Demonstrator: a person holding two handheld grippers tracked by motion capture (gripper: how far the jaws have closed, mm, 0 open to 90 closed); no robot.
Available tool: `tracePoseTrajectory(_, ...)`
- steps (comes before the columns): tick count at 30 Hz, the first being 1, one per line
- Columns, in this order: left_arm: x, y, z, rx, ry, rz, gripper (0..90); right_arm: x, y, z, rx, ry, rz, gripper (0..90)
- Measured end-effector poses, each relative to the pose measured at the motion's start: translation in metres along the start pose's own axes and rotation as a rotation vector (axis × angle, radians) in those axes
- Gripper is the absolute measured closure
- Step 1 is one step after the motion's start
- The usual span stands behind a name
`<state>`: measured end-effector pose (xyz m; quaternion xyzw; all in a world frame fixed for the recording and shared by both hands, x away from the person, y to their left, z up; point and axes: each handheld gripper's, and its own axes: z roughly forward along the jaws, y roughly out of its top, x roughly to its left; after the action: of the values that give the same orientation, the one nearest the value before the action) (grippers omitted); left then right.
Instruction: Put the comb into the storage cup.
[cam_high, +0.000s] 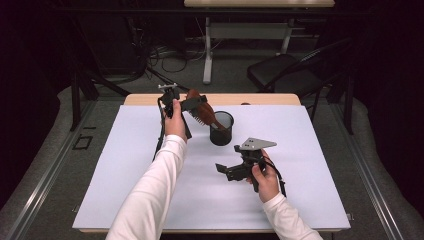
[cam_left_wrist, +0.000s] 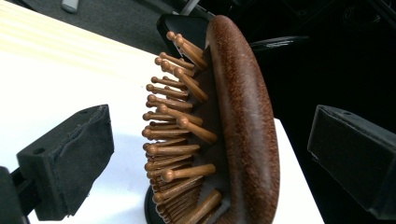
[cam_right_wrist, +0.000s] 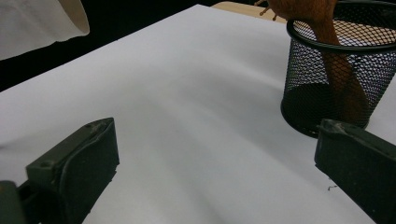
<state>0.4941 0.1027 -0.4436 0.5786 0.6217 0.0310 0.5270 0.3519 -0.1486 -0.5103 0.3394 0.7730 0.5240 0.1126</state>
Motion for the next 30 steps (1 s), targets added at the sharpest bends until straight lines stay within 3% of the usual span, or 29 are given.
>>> tracePoseTrajectory(7, -0.001, 0.002, -0.003, -0.009, -0.005, -0.002, 0.4, 0.000, 0.001, -0.001, 0.003, -0.024, -0.009, 0.0)
tracePoseTrajectory(20, -0.002, 0.004, -0.012, -0.013, -0.019, 0.011, 0.4, -0.002, 0.000, 0.000, 0.005, -0.013, -0.002, 0.0)
tracePoseTrajectory(30, -0.002, 0.006, -0.018, 0.018, -0.011, 0.064, 0.4, -0.001, 0.000, 0.001, 0.011, -0.009, -0.004, 0.0)
